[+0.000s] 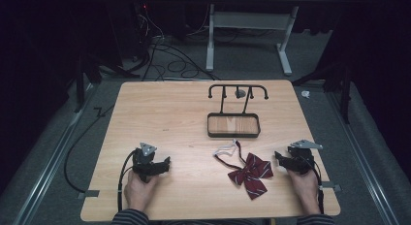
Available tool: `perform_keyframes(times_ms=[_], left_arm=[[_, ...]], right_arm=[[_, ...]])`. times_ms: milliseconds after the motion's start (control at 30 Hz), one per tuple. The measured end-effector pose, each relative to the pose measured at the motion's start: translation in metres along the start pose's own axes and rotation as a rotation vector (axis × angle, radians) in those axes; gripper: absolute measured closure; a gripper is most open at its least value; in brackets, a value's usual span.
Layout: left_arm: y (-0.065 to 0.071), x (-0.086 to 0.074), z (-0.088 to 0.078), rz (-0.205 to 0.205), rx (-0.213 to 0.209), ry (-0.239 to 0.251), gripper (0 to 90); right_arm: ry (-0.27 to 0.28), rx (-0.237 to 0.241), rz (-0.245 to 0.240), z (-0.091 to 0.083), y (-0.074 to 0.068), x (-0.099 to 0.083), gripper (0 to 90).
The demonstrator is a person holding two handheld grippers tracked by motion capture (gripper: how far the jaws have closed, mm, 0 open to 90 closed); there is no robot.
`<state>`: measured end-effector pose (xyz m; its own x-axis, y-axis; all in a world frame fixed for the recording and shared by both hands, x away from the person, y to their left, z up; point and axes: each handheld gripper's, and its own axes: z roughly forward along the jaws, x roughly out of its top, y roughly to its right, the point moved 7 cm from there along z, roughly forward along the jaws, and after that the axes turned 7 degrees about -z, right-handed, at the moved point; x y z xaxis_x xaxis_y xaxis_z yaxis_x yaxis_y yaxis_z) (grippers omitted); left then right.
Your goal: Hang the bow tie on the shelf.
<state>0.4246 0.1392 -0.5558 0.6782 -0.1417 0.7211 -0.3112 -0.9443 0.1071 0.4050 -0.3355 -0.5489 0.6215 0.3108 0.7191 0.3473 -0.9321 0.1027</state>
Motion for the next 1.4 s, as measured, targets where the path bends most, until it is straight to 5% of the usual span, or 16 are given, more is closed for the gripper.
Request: perform_keyframes(times_ms=[400, 667, 1400], left_arm=[[0.0, 0.0, 0.0, -0.001, 0.0, 0.0, 16.8], [0.0, 0.0, 0.0, 0.001, 0.001, -0.001, 17.0], [-0.006, -0.001, -0.003, -0.009, 0.015, 0.011, 21.6]], right_arm=[[0.054, 0.016, 0.036, -0.029, 0.0, -0.007, 56.9], [0.094, 0.095, -0.024, -0.04, -0.029, 0.018, 60.4], [0.073, 0.214, -0.118, -0.011, -0.082, 0.058, 61.9]])
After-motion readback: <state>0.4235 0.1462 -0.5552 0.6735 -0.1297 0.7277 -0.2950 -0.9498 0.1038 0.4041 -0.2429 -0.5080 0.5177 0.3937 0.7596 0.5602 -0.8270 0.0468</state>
